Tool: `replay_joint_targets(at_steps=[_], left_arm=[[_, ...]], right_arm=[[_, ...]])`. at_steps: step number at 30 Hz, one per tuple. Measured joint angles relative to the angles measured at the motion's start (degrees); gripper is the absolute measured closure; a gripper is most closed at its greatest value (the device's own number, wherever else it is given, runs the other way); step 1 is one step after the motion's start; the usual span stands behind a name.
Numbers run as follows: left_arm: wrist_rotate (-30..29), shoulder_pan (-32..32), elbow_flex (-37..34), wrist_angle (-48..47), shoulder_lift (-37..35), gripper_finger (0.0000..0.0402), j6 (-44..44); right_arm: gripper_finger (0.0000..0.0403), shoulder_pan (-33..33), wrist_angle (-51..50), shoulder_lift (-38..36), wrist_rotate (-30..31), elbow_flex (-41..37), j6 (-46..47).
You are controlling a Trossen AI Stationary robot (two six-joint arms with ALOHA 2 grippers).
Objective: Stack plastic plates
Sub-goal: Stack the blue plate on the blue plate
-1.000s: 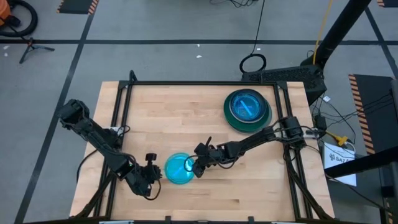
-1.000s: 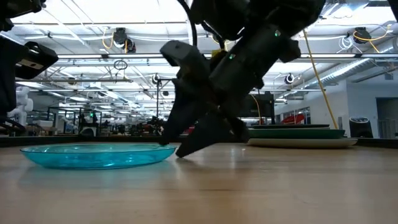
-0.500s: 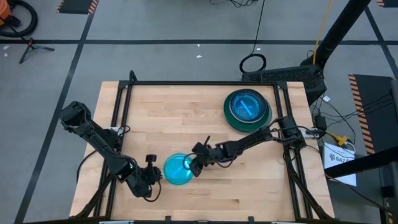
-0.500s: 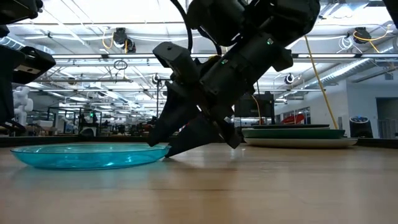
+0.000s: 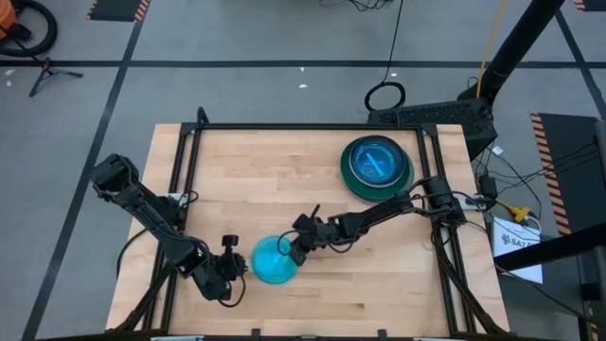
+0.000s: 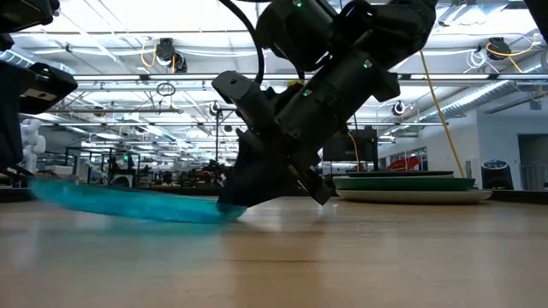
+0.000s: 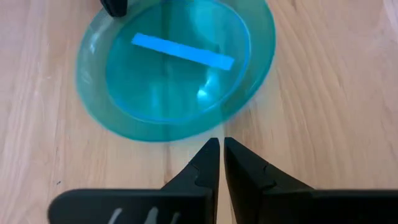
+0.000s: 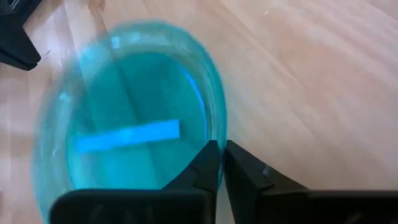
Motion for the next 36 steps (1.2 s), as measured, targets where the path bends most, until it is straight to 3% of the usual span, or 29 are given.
replay_joint_targets(at_steps=[4,17,27,36], left_arm=[[-0.3,0.0,0.0,0.0,0.0,0.0371,0.3],[-0.3,0.0,0.0,0.0,0.0,0.0371,0.3],[-1.5,-1.3,0.0,0.0,0.0,0.0371,-0.1],[-2.9,-1.5,0.0,2.5,0.0,0.0371,0.2]], right_arm=[[0.0399,-0.1,0.2,0.0,0.2,0.0,-0.4],[0.0401,-0.9,0.1,-0.3,-0.4,0.0,-1.4],[0.0402,-3.4,-3.3,-4.5,-5.1,0.0,-6.2],[0.0402,-9.0,-23.8,-16.0,-4.5,0.0,-18.9]])
